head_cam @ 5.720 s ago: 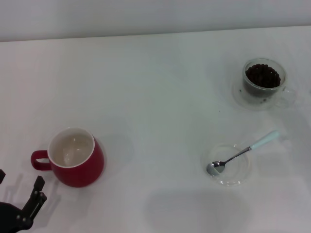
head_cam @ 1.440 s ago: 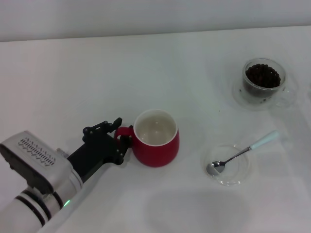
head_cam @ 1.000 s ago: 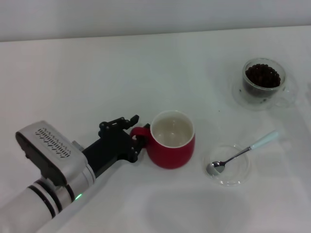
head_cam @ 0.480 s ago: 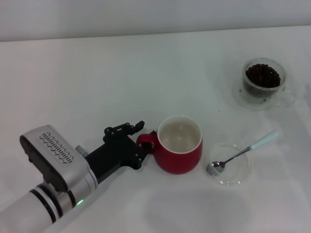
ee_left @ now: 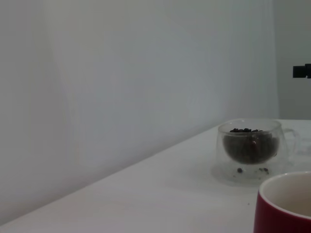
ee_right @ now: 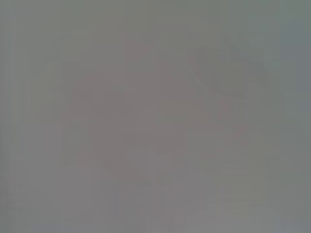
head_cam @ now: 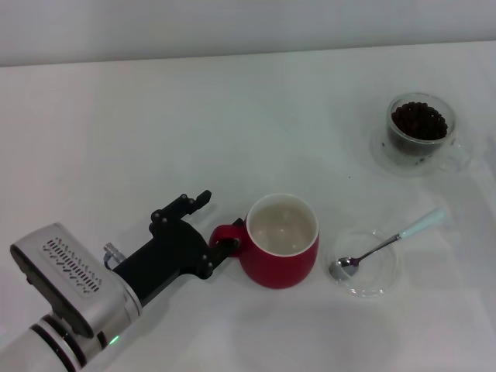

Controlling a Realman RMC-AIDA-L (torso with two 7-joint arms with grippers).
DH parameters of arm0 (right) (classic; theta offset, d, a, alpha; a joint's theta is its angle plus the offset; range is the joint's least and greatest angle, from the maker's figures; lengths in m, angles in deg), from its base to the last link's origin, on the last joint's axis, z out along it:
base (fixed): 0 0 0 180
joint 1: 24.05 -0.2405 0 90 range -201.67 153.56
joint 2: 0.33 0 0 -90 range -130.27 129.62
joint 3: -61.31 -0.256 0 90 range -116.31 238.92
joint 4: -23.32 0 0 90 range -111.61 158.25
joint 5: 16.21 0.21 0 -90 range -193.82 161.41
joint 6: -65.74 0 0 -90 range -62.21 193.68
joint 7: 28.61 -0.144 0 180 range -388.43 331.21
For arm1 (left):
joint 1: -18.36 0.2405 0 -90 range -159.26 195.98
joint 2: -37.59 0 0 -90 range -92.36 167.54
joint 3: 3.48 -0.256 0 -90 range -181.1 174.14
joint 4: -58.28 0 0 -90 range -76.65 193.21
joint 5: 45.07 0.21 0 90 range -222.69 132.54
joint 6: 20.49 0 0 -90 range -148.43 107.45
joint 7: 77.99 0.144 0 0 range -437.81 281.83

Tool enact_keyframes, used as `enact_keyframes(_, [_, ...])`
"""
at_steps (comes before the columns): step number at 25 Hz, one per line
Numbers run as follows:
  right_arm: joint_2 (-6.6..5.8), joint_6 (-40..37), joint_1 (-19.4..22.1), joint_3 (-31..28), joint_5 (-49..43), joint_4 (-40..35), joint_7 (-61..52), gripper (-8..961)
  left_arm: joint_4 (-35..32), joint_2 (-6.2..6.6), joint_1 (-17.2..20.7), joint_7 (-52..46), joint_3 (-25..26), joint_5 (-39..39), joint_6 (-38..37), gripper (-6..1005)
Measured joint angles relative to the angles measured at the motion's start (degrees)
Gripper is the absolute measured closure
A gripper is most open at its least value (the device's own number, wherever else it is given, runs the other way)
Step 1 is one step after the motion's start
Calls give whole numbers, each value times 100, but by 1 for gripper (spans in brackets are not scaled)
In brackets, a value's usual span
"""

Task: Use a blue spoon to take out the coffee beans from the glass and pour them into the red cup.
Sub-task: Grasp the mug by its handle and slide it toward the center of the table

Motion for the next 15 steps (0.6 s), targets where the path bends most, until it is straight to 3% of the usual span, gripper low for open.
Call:
enact_keyframes(2, [-2,1,2,0,-2,1,2,214,2,0,19,-1,1,-2,0,381])
enact_keyframes(15, [-9,1,15,9,-12,-1,20,217,8,-8,117,-52,-38,-13,84,384])
